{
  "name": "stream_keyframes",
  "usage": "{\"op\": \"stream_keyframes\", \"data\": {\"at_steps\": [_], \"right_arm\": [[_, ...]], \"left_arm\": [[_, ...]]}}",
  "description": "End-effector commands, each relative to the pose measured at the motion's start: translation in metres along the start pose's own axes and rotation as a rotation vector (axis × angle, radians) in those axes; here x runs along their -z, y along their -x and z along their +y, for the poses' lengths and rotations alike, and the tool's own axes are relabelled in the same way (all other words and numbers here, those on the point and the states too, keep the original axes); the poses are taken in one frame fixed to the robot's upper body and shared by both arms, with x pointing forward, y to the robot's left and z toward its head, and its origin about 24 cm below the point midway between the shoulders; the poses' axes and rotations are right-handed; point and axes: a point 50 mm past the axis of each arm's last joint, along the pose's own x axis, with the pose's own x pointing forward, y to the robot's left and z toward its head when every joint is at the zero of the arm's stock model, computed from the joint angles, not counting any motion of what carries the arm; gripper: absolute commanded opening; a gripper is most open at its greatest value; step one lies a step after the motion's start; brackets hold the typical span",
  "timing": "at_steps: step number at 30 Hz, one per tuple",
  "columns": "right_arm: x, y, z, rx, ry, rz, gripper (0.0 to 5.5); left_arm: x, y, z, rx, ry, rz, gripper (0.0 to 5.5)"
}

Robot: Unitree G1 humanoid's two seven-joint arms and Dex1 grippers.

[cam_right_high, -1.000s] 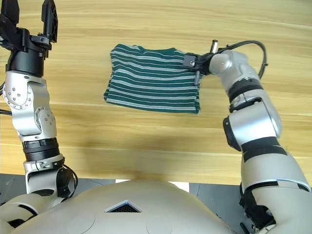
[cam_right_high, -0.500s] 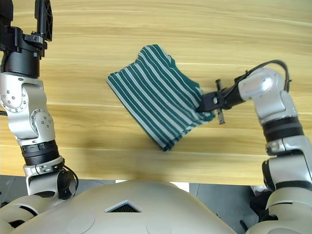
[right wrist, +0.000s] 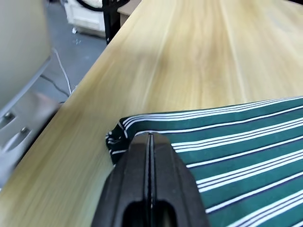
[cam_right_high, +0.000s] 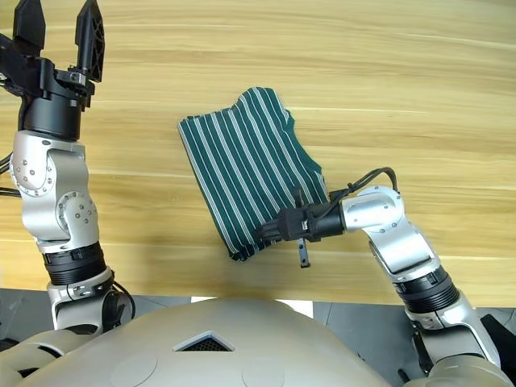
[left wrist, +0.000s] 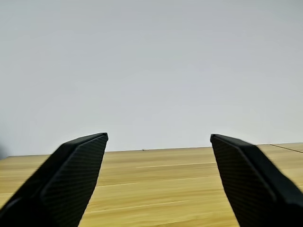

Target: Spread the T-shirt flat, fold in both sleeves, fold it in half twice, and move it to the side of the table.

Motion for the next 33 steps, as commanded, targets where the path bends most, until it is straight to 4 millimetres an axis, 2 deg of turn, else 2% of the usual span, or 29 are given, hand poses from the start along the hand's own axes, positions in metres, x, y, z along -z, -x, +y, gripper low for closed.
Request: {"op": "stream_keyframes", "data": {"at_steps": [1, 5, 8, 10, 16, 19, 25, 29, 33], "right_arm": [[0.002, 0.031, -0.015, 0.028, -0.111, -0.010, 0.03], [0.012, 0.069, -0.044, 0.186, -0.092, 0.106, 0.03], [0.026, 0.083, -0.057, 0.257, -0.018, 0.259, 0.03], [0.036, 0.085, -0.059, 0.250, 0.019, 0.344, 0.03], [0.067, 0.061, -0.039, 0.064, 0.068, 0.474, 0.03], [0.074, 0.058, -0.026, -0.007, 0.054, 0.499, 0.03], [0.070, 0.052, -0.007, -0.139, 0.049, 0.478, 0.03], [0.062, 0.038, 0.001, -0.134, 0.054, 0.385, 0.03], [0.060, 0.026, 0.000, -0.063, 0.053, 0.321, 0.03]], "left_arm": [[0.002, 0.004, 0.003, -0.004, 0.006, 0.016, 4.04], [-0.001, 0.007, 0.010, -0.021, -0.004, 0.011, 4.04], [-0.001, 0.009, 0.010, -0.023, -0.010, 0.017, 4.04], [0.000, 0.009, 0.010, -0.020, -0.013, 0.022, 4.04], [0.003, 0.008, 0.005, 0.005, -0.024, 0.034, 4.04], [0.003, 0.008, 0.006, 0.008, -0.026, 0.039, 4.04], [0.005, 0.009, 0.005, 0.000, -0.020, 0.041, 4.04], [0.007, 0.007, 0.002, 0.009, -0.017, 0.042, 4.04], [0.011, 0.009, 0.000, 0.015, -0.008, 0.053, 4.04]]}}
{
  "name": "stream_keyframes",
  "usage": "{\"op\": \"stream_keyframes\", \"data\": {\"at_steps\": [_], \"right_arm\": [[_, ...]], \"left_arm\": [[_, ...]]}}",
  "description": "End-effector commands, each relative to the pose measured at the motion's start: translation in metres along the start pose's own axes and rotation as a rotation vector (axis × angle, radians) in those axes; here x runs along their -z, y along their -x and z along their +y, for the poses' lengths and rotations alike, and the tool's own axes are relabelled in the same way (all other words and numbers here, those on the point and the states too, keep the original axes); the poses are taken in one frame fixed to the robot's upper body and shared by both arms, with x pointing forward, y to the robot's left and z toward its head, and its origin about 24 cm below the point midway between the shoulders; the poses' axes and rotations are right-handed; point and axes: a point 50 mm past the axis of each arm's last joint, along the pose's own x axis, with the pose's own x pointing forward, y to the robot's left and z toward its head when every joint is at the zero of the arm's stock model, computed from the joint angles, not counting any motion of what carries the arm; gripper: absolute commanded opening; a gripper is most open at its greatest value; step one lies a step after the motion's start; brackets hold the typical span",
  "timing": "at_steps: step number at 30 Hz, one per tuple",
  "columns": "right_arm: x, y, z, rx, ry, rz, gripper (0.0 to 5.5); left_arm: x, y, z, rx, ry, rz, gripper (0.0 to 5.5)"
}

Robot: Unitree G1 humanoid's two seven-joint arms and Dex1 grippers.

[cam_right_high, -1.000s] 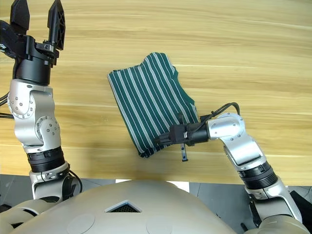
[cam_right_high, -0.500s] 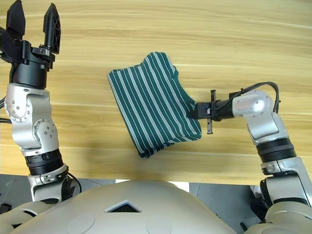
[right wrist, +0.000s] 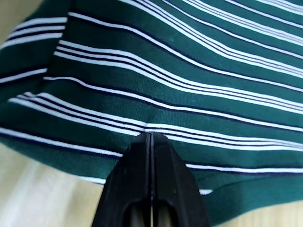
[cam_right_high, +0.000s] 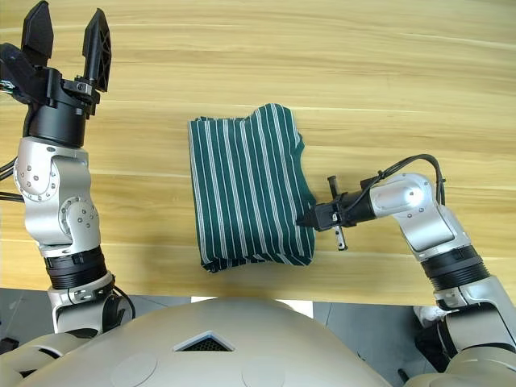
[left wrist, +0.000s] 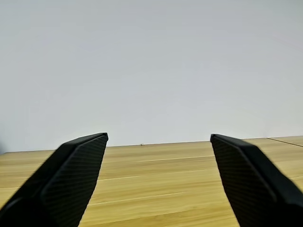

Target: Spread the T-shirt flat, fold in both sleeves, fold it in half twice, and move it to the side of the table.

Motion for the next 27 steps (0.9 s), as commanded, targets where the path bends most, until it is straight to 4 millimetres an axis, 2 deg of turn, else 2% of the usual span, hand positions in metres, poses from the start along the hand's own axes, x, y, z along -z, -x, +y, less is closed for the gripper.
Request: {"op": "stream_keyframes", "data": {"at_steps": [1, 6, 9, 11, 12, 14, 16, 17, 19, 20, 22, 23, 24, 27], "right_arm": [[0.004, -0.019, 0.011, 0.003, -0.062, -0.023, 0.03], [-0.002, -0.023, -0.003, 0.157, -0.055, -0.099, 0.03], [-0.018, -0.016, -0.022, 0.310, -0.169, -0.312, 0.03], [-0.037, -0.002, -0.040, 0.478, -0.320, -0.596, 0.03], [-0.042, 0.006, -0.045, 0.527, -0.371, -0.685, 0.03], [-0.045, 0.025, -0.047, 0.570, -0.433, -0.768, 0.03], [-0.044, 0.041, -0.044, 0.590, -0.411, -0.753, 0.03], [-0.044, 0.047, -0.042, 0.611, -0.377, -0.723, 0.03], [-0.042, 0.057, -0.038, 0.694, -0.174, -0.584, 0.17], [-0.038, 0.058, -0.037, 0.728, -0.027, -0.486, 0.29], [-0.035, 0.057, -0.033, 0.746, 0.160, -0.390, 0.67], [-0.033, 0.058, -0.032, 0.750, 0.284, -0.335, 0.88], [-0.029, 0.061, -0.029, 0.737, 0.421, -0.264, 1.02], [-0.019, 0.064, -0.015, 0.642, 0.689, -0.148, 1.56]], "left_arm": [[0.009, 0.002, -0.003, 0.007, 0.002, 0.030, 4.04], [0.015, 0.004, -0.007, 0.016, 0.008, 0.046, 4.04], [0.014, 0.004, -0.006, 0.019, -0.006, 0.043, 4.04], [0.009, 0.004, -0.001, 0.020, -0.035, 0.034, 4.04], [0.007, 0.005, 0.001, 0.020, -0.047, 0.030, 4.04], [0.000, 0.009, 0.007, 0.036, -0.093, 0.035, 4.04], [-0.006, 0.020, 0.013, 0.077, -0.157, 0.066, 4.04], [-0.010, 0.027, 0.014, 0.110, -0.198, 0.088, 4.04], [-0.015, 0.041, 0.013, 0.217, -0.347, 0.147, 4.04], [-0.013, 0.050, 0.011, 0.297, -0.474, 0.197, 4.04], [-0.007, 0.065, 0.009, 0.432, -0.660, 0.290, 4.04], [-0.003, 0.073, 0.008, 0.501, -0.731, 0.330, 3.84], [-0.001, 0.082, 0.006, 0.567, -0.815, 0.353, 3.83], [-0.005, 0.100, 0.003, 0.722, -1.011, 0.360, 3.83]]}}
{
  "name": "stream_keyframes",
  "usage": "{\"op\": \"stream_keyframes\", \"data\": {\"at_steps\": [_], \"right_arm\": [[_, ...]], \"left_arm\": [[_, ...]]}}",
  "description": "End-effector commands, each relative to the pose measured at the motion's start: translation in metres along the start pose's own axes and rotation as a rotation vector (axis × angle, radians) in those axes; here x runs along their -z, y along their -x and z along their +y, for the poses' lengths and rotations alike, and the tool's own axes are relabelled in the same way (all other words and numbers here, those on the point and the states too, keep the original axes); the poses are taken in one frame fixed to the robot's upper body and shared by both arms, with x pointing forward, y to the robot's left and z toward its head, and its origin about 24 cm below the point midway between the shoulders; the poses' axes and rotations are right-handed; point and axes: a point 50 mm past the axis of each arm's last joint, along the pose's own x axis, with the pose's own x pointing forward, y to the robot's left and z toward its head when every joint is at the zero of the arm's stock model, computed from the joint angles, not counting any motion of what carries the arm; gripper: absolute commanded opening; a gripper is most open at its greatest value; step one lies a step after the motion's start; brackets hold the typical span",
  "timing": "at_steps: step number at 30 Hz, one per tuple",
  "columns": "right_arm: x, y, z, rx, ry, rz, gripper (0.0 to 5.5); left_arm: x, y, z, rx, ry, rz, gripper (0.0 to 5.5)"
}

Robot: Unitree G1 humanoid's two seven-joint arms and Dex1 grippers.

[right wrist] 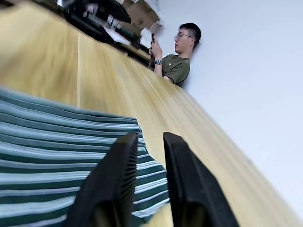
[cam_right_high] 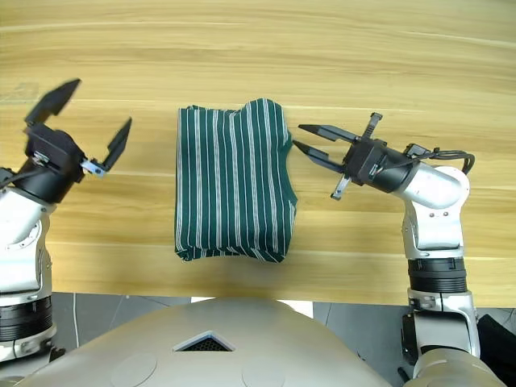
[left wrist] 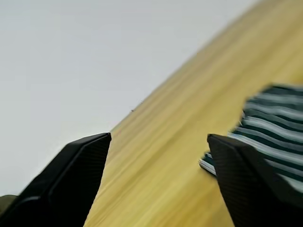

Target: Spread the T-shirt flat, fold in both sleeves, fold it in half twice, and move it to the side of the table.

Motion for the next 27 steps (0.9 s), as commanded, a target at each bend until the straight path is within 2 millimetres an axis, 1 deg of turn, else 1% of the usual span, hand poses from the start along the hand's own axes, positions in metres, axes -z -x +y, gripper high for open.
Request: {"op": "stream_keyframes", "data": {"at_steps": [1, 2, 4, 5, 7, 9, 13, 16, 21, 24, 27], "right_arm": [[0.006, 0.027, 0.006, -0.256, 0.532, 0.014, 1.72], [0.009, 0.030, 0.007, -0.285, 0.574, 0.007, 1.98], [0.016, 0.040, 0.015, -0.391, 0.639, 0.003, 2.21], [0.019, 0.043, 0.018, -0.432, 0.650, 0.001, 2.39], [0.023, 0.051, 0.026, -0.524, 0.653, 0.000, 2.80], [0.026, 0.058, 0.030, -0.590, 0.639, 0.012, 3.15], [0.030, 0.058, 0.040, -0.665, 0.605, 0.006, 3.15], [0.032, 0.056, 0.048, -0.672, 0.572, -0.022, 3.15], [0.033, 0.045, 0.063, -0.659, 0.531, -0.092, 3.15], [0.034, 0.035, 0.070, -0.640, 0.511, -0.132, 3.15], [0.032, 0.029, 0.077, -0.617, 0.489, -0.172, 3.15]], "left_arm": [[-0.005, 0.027, -0.020, 0.304, -0.454, 0.025, 3.83], [-0.005, 0.029, -0.021, 0.330, -0.516, 0.012, 3.83], [0.003, 0.033, -0.026, 0.420, -0.656, -0.023, 3.83], [0.006, 0.035, -0.029, 0.455, -0.698, -0.036, 3.83], [0.014, 0.045, -0.040, 0.555, -0.750, -0.052, 3.83], [0.018, 0.054, -0.049, 0.629, -0.781, -0.083, 3.83], [0.027, 0.060, -0.067, 0.714, -0.787, -0.139, 3.83], [0.032, 0.062, -0.077, 0.752, -0.772, -0.163, 3.83], [0.035, 0.046, -0.087, 0.742, -0.758, -0.217, 3.83], [0.035, 0.039, -0.092, 0.757, -0.751, -0.254, 3.83], [0.032, 0.038, -0.099, 0.809, -0.746, -0.300, 3.83]]}}
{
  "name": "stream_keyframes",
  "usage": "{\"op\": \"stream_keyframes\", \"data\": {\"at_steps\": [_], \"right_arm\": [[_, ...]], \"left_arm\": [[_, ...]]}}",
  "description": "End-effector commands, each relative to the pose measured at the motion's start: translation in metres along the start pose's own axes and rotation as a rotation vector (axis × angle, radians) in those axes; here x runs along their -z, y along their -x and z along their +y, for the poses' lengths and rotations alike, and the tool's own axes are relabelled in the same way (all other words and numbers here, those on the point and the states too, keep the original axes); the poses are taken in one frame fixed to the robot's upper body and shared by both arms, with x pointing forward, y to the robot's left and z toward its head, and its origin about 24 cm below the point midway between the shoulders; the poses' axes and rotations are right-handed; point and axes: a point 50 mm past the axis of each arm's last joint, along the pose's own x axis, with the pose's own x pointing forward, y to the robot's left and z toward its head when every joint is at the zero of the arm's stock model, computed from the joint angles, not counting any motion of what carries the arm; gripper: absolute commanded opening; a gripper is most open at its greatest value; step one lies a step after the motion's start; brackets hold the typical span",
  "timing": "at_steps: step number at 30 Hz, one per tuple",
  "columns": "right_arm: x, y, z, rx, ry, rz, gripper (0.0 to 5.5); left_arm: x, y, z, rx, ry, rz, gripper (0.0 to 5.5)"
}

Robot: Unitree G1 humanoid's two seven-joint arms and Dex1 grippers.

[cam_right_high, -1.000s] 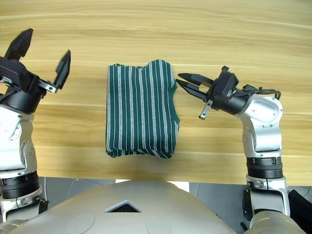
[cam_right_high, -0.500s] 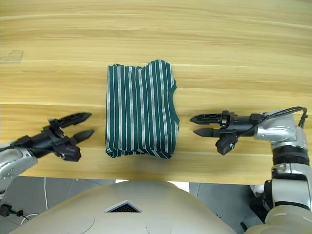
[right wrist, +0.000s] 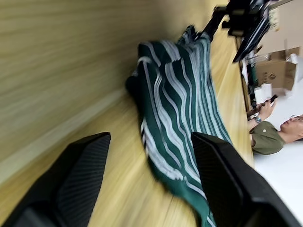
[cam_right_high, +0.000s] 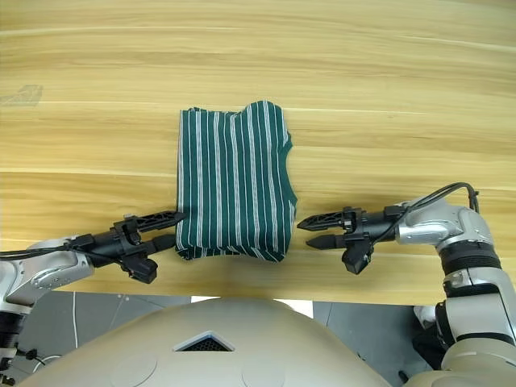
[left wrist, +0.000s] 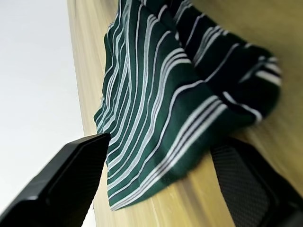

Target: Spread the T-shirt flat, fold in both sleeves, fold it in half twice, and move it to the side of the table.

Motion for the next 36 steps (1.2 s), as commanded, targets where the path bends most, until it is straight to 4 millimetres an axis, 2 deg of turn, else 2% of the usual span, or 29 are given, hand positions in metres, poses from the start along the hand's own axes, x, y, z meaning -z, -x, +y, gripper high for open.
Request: {"op": "stream_keyframes", "data": {"at_steps": [1, 4, 12, 18, 25, 32, 36], "right_arm": [[-0.001, -0.010, -0.003, 0.044, 0.004, -0.032, 3.15], [-0.002, -0.013, -0.005, 0.063, 0.006, -0.048, 3.15], [-0.002, -0.019, -0.010, 0.102, 0.000, -0.057, 3.15], [-0.001, -0.015, -0.007, 0.098, -0.025, -0.029, 3.18], [0.006, 0.009, -0.006, 0.051, -0.051, 0.055, 3.18], [0.010, 0.007, 0.000, -0.035, -0.097, 0.070, 3.18], [0.013, -0.009, 0.003, -0.080, -0.168, 0.062, 3.18]], "left_arm": [[-0.009, -0.006, -0.013, 0.116, 0.002, -0.072, 3.83], [-0.015, -0.002, -0.017, 0.169, 0.005, -0.106, 3.83], [-0.010, 0.004, -0.022, 0.215, 0.016, -0.093, 3.83], [-0.008, 0.000, -0.023, 0.220, 0.014, -0.096, 2.73], [-0.011, -0.005, -0.029, 0.230, 0.031, -0.108, 1.55], [-0.009, -0.007, -0.027, 0.220, 0.023, -0.105, 0.29], [-0.007, -0.009, -0.024, 0.208, 0.015, -0.105, 0.05]]}}
